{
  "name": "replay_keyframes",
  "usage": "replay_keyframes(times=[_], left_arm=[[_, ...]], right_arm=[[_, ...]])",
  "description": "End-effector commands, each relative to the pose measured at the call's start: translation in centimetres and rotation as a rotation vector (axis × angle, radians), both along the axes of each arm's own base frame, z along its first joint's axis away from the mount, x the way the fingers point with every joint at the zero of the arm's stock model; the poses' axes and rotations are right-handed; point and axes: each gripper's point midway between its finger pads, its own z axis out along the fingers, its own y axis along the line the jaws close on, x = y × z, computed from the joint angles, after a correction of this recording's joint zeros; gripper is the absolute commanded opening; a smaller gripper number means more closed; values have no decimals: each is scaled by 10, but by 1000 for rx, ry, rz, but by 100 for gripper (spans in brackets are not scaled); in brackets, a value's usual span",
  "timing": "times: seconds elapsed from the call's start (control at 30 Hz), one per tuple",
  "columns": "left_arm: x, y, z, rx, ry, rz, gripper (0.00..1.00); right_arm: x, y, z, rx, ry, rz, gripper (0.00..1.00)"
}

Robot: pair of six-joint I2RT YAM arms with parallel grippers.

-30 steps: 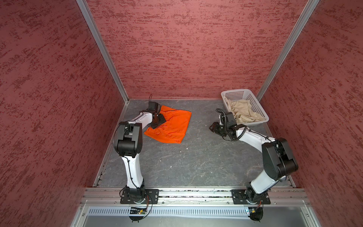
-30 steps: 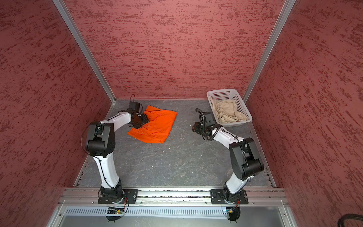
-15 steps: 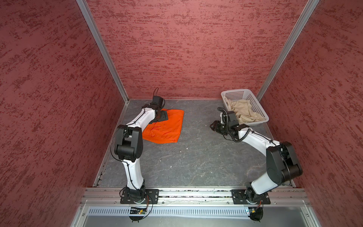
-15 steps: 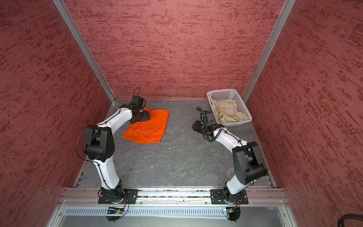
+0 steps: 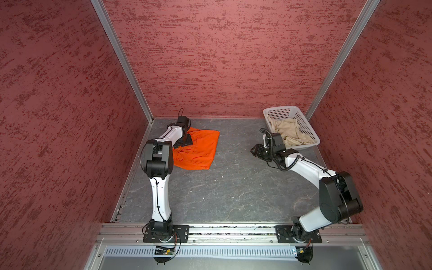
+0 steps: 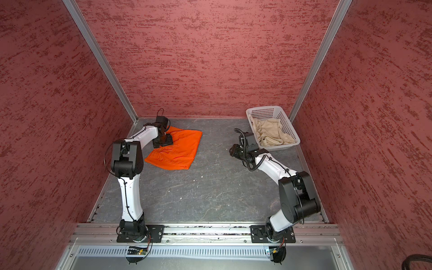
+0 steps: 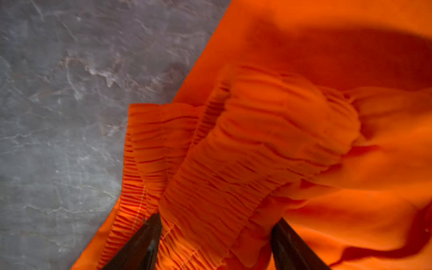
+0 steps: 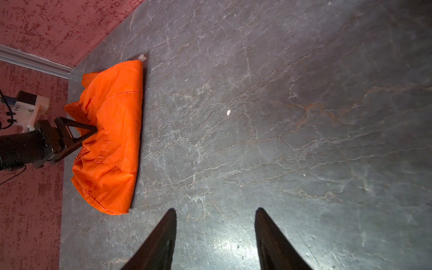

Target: Fold and stack the shorts

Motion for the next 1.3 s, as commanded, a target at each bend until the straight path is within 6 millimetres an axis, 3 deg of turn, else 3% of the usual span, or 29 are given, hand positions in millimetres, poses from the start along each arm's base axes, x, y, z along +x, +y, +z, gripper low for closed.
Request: replay_keyframes(times=[0.0,0.4,0.53,0.63,0.73,0.83,0.93,1.07,1.13,1.27], left_arm=[[2,26,-10,-6,23,54,71],[36,97,-15,-37,-4,200,71],[47,108,-12,-51,-8,216,72],[56,108,2,-49,-39,198,74],[61,101,37,-44,-93,169,77],[62,84,96,-36,-190,121,81],[54,54,166,-28,-314,47,86],[33,-7,257,-28,-568,-108,89],[17,-42,284,-23,-692,-215,89],[-26,-102,274,-93,-804,-348,89]], right_arm=[[-4,-5,3,-27,-11,-9,55],[-2,-6,4,-29,-14,-20,55],[0,-6,7,-34,-16,-20,55],[2,-7,12,-38,-24,-23,55],[6,-5,24,-33,-49,-18,55],[14,-7,45,-52,-83,-10,55],[23,-14,73,-79,-127,-9,55],[36,-35,110,-115,-184,-20,56],[43,-49,123,-144,-200,-28,56],[57,-87,139,-217,-222,-65,57]])
